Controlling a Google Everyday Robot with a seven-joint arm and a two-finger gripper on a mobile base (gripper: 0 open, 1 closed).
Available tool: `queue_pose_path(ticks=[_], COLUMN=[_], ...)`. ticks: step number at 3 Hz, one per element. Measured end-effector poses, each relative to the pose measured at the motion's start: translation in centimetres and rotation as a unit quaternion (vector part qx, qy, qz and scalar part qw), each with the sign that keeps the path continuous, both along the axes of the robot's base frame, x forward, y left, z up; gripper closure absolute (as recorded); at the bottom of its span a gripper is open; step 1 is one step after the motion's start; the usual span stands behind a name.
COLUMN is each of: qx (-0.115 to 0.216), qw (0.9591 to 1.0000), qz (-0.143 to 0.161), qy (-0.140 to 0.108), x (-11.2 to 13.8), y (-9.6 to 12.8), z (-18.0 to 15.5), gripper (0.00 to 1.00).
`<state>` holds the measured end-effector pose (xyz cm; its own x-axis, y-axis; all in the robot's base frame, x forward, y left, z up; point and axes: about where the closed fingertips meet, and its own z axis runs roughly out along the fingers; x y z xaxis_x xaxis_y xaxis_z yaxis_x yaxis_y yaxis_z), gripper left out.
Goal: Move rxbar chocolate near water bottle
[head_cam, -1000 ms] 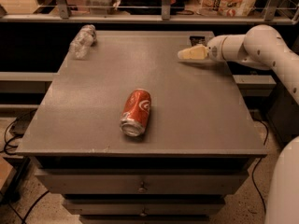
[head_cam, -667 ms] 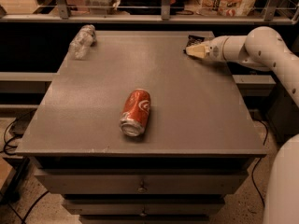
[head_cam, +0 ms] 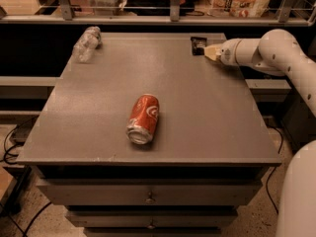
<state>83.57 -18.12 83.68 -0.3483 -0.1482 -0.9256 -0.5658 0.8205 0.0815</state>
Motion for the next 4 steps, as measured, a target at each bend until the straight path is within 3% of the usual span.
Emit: queue_pose_path(ticks=[2,3,4], qx=[0.002,0.011,0.026], qw=[0.9978,0.993,0.9857], qz=[0.052,0.101,0.154], qy=[-0.04,-0.061,-0.063], x=[-0.8,-1.5,-2.6], y=[4.0,7.8,12.5], z=[4.1,6.5,7.7], gripper=[1.0,1.0,1.0])
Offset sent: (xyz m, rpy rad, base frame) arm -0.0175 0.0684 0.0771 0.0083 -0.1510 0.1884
